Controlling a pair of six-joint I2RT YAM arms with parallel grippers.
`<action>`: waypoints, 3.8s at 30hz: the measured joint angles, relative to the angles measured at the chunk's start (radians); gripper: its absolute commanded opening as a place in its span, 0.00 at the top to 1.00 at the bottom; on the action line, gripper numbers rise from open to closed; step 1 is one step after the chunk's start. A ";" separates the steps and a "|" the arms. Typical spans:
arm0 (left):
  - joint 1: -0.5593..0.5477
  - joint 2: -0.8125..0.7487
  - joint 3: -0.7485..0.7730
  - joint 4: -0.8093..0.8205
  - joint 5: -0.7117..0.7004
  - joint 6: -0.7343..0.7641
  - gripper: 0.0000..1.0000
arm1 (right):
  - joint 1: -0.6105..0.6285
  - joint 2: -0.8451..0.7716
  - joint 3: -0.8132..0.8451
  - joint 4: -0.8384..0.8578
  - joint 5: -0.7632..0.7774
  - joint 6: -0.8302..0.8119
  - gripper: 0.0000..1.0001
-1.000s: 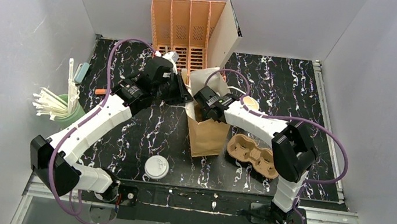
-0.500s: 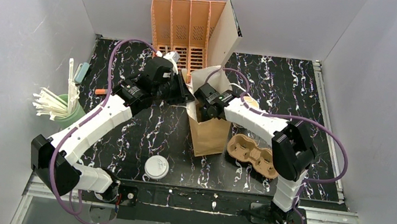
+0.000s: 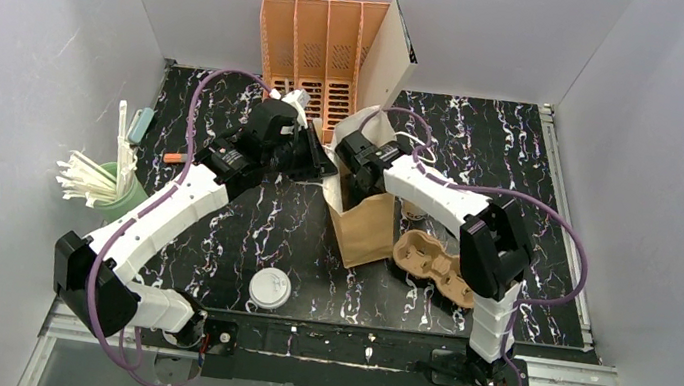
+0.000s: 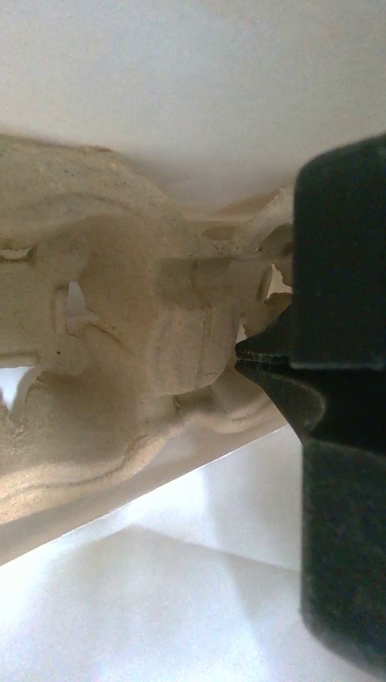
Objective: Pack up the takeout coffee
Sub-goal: Adjust the cup tray in the takeout bag, then pick up the takeout bag from the center of the board.
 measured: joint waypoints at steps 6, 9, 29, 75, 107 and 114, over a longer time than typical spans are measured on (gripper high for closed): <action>0.000 0.000 -0.010 0.024 0.010 -0.009 1.00 | -0.023 0.000 -0.018 0.023 -0.024 -0.005 0.99; 0.000 0.000 -0.014 0.033 0.010 -0.013 1.00 | -0.026 0.000 -0.048 0.047 -0.022 -0.006 0.99; -0.002 0.003 -0.016 0.051 0.012 -0.025 1.00 | -0.026 -0.023 -0.174 0.135 -0.013 -0.016 0.99; -0.005 0.003 0.024 -0.060 -0.033 0.054 1.00 | -0.041 -0.446 0.020 0.200 -0.051 -0.262 0.92; -0.005 -0.063 0.611 -0.484 -0.148 0.307 0.02 | -0.041 -0.999 -0.230 0.356 0.454 -0.298 0.02; -0.005 -0.010 0.608 -0.498 -0.097 0.383 0.09 | -0.042 -0.996 -0.294 0.224 0.488 -0.138 0.03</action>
